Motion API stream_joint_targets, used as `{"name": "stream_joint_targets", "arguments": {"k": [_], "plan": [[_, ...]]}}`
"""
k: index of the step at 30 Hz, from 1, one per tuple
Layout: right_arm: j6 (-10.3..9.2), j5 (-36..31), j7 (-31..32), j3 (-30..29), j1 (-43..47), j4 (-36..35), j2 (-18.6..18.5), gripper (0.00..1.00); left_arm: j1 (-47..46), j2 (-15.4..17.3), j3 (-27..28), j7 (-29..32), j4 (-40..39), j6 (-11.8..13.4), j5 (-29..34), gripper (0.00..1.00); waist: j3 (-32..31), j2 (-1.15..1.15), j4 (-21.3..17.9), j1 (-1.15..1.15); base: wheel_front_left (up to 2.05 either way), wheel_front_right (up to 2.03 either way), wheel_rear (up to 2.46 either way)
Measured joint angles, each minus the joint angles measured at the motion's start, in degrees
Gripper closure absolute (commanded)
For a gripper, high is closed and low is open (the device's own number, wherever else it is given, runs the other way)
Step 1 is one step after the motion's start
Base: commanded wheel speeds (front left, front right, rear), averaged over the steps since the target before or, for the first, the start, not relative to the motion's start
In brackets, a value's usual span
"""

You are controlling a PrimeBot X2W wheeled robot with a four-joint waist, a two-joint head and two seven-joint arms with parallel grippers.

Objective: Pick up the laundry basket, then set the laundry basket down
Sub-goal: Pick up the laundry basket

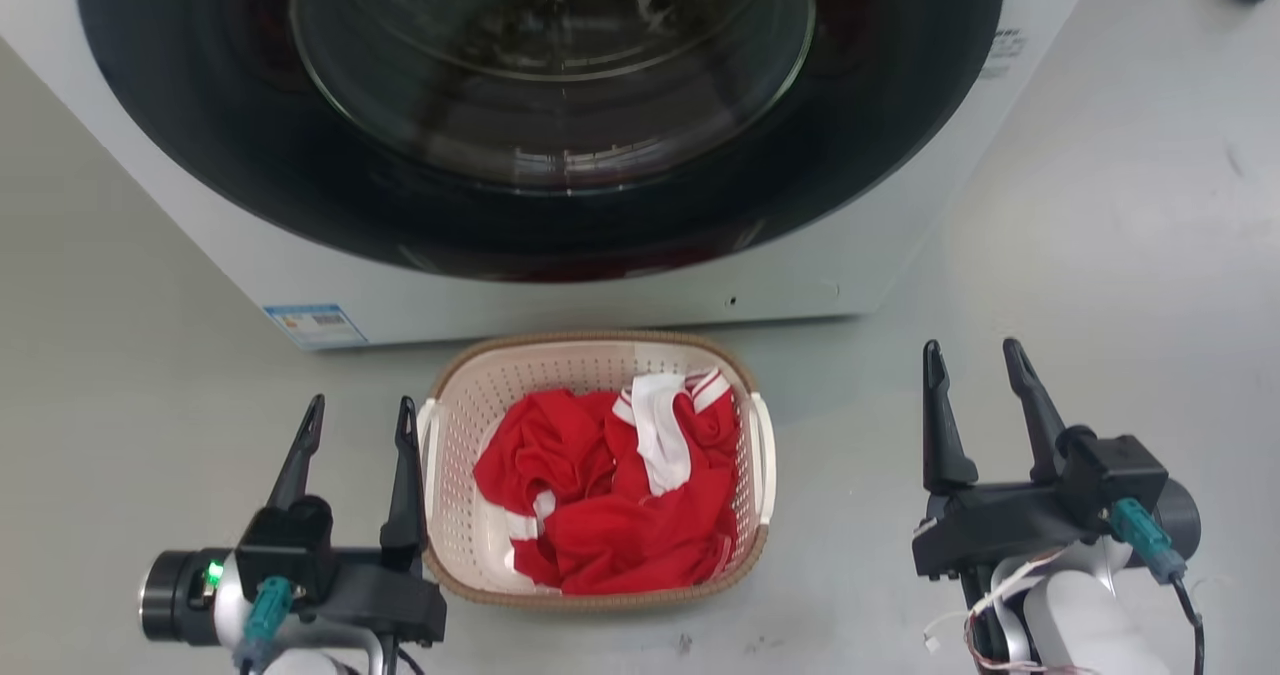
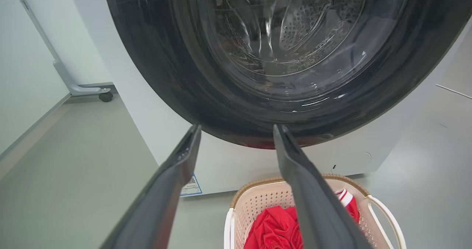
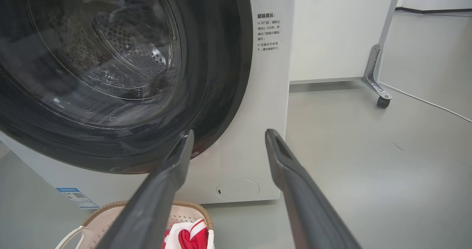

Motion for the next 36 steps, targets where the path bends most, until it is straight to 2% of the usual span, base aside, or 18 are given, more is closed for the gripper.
{"name": "stream_joint_targets", "arguments": {"k": [5,6,10,28,36], "plan": [[0.42,0.00,-0.16,-0.30,-3.37,2.58,-0.03,0.00,-3.54,-0.53,0.14,0.08,3.37,-0.44,-1.58,0.00,4.17,0.00,0.12,0.00,0.00,0.00,0.00],[0.65,0.18,-0.23,-0.87,-7.13,6.44,-0.05,0.00,-8.93,-0.94,0.55,0.68,8.25,-0.53,-2.33,0.00,9.28,0.01,0.34,0.00,0.00,0.00,0.00],[0.88,0.54,-0.24,-0.93,-10.70,9.32,-0.08,0.00,-12.73,-1.03,0.15,1.13,12.00,-1.02,-2.20,0.00,13.54,0.01,0.64,0.01,0.00,0.00,0.00],[1.24,0.53,-0.40,0.77,-23.34,14.73,-0.26,0.00,-27.01,-1.48,-0.62,2.69,22.93,-2.46,-1.92,0.00,29.08,0.01,2.48,0.00,0.00,0.00,0.00],[1.35,2.37,-0.40,4.04,-24.76,16.68,-0.47,0.00,-30.55,-1.58,-0.59,2.60,28.60,-2.55,-1.92,0.00,34.59,0.00,3.26,0.00,0.00,0.00,0.00]]}}
